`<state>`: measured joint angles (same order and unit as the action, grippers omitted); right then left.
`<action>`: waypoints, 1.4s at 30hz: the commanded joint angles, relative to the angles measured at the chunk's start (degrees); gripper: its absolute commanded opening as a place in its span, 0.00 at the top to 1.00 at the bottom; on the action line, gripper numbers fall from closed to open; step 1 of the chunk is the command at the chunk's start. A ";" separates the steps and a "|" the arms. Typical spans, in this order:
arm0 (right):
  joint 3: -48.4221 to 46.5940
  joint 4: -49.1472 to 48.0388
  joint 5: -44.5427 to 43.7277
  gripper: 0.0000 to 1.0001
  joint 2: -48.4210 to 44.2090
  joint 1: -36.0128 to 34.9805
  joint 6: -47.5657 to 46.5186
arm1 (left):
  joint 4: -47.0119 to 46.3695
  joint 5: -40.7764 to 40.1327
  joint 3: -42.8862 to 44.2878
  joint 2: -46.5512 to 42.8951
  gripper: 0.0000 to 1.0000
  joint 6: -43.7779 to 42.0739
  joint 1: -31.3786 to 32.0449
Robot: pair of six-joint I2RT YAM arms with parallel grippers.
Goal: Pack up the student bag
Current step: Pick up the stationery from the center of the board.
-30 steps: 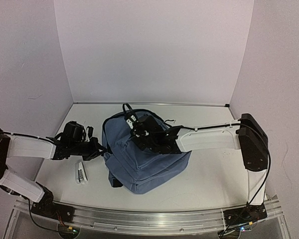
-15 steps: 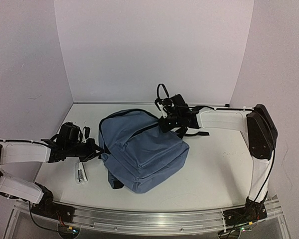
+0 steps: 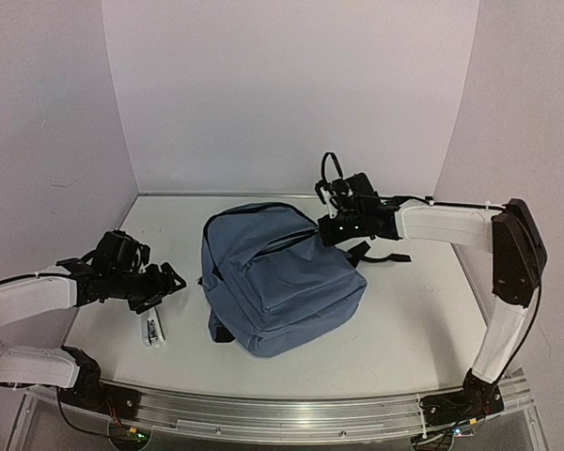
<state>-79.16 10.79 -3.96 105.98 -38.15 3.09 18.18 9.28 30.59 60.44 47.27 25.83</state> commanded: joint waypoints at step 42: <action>22.56 9.78 -0.27 0.39 -42.97 -7.47 27.71 | 5.43 1.76 -1.70 -3.29 0.79 -0.33 0.16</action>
<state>-52.15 21.21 -3.15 67.36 -44.87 31.89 31.01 5.35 27.29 63.36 53.44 24.80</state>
